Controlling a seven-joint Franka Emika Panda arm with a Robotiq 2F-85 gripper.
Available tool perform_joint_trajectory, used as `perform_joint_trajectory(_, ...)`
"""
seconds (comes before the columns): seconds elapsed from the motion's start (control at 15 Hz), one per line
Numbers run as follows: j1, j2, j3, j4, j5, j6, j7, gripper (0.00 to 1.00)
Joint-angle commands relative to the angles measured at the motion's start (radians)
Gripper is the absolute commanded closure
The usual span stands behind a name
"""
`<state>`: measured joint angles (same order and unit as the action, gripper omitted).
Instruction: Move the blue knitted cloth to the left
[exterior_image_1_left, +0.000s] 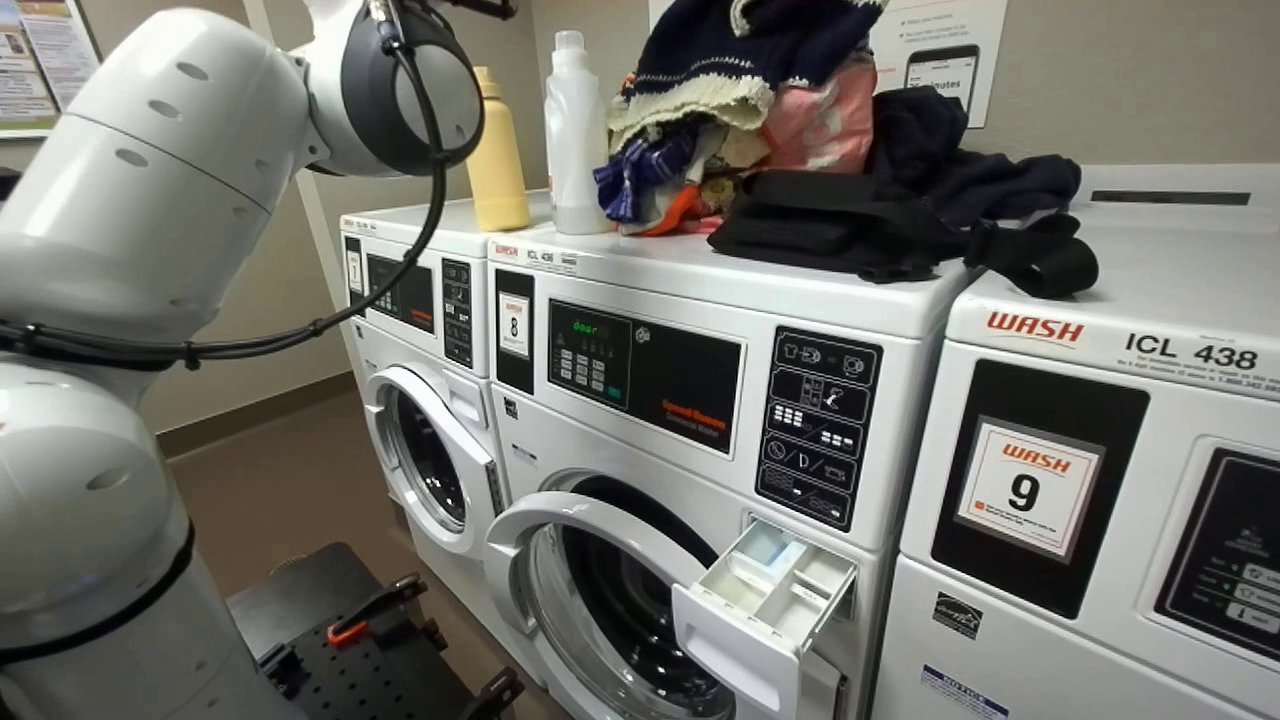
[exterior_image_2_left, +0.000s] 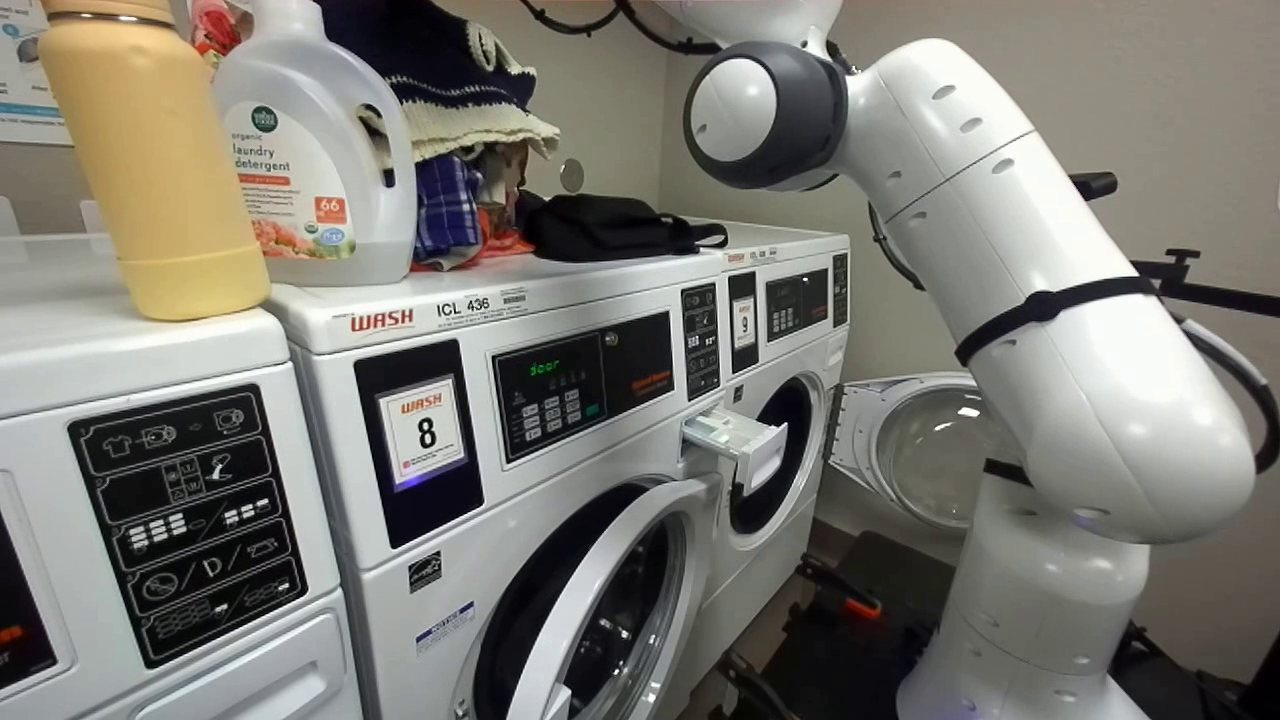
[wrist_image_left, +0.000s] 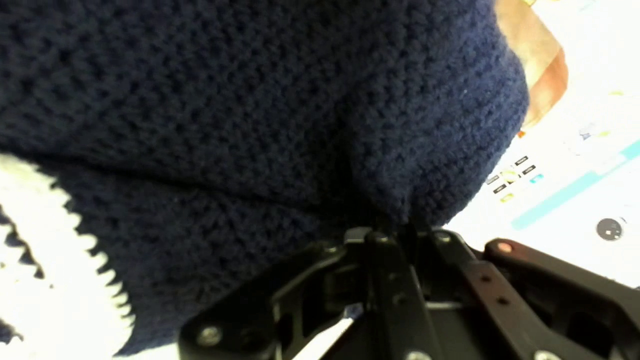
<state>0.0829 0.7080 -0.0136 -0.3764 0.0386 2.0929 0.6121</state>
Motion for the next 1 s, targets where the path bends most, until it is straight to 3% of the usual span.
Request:
perform_joint_trajectory(0.0, 0.032, -0.028, -0.009, -0.056, -0.020, 0.097, 0.002, 0.97)
perform_joint_trajectory(0.4, 0.052, -0.011, 0.015, -0.084, 0.005, 0.108, -0.059, 0.97)
perform_joint_trajectory(0.47, 0.047, 0.065, 0.024, 0.041, 0.015, 0.043, -0.079, 0.97)
perform_joint_trajectory(0.53, 0.045, 0.002, 0.040, -0.089, 0.028, 0.091, -0.103, 0.97)
perform_joint_trajectory(0.6, 0.039, 0.010, 0.060, -0.090, 0.046, 0.082, -0.139, 0.97)
perform_joint_trajectory(0.67, 0.030, 0.085, 0.080, 0.030, 0.071, 0.012, -0.174, 0.97)
perform_joint_trajectory(0.73, 0.024, 0.092, 0.097, 0.030, 0.090, -0.004, -0.201, 0.97)
perform_joint_trajectory(0.8, 0.013, 0.031, 0.123, -0.093, 0.112, 0.029, -0.226, 0.97)
perform_joint_trajectory(0.87, 0.003, 0.038, 0.144, -0.093, 0.135, 0.018, -0.253, 0.97)
perform_joint_trajectory(0.93, 0.003, 0.111, 0.149, 0.026, 0.152, -0.051, -0.261, 0.97)
